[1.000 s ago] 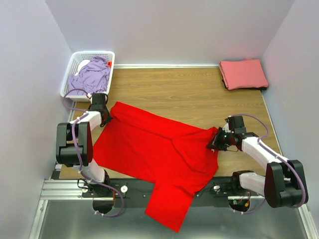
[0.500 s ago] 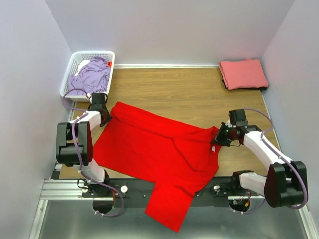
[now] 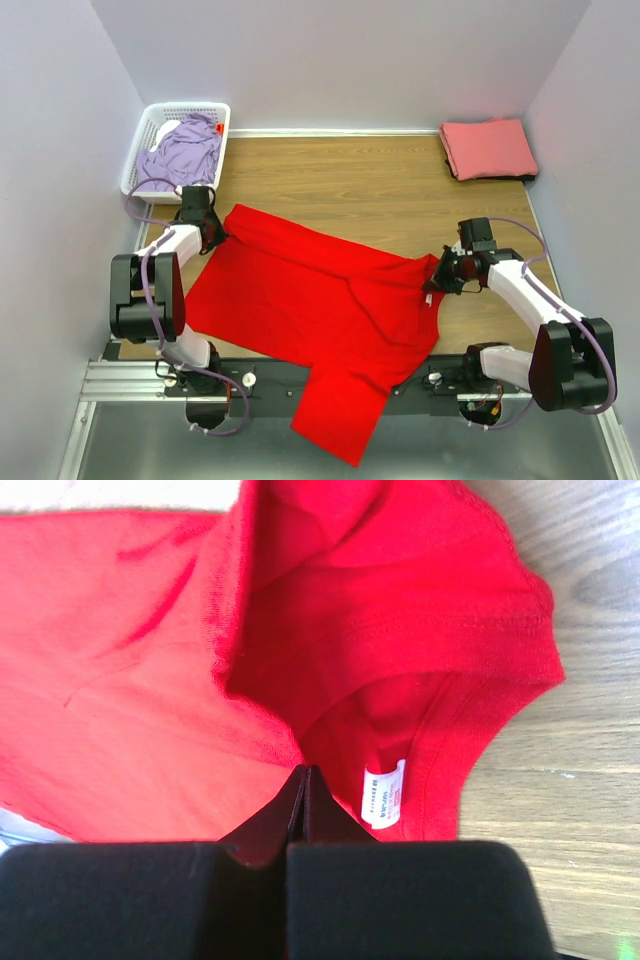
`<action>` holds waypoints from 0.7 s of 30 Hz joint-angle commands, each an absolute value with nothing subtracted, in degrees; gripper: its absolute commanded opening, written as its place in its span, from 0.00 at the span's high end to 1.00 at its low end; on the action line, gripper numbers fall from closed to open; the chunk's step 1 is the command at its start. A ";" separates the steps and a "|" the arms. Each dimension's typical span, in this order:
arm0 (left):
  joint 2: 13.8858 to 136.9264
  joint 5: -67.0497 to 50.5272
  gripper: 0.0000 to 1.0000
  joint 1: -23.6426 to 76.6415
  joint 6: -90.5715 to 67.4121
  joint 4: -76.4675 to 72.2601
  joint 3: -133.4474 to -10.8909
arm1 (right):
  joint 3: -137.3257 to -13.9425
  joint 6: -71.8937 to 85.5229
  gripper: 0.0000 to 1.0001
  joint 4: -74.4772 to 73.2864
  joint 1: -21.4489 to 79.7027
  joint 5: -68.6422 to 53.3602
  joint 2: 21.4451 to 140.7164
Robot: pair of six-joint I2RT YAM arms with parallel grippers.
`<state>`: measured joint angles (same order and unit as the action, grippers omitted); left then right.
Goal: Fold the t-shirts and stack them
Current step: Fold the tshirt
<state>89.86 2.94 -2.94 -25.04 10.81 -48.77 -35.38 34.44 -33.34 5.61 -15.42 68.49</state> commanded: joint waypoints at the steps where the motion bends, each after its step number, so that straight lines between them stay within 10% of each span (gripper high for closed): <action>1: 93.07 0.62 0.92 -2.64 -25.40 10.46 -47.73 | -37.44 33.57 0.99 -34.80 5.36 -13.54 68.91; 21: 95.62 4.92 1.00 -3.08 -26.02 10.46 -47.11 | -40.07 33.49 0.99 -42.09 5.36 -7.83 66.54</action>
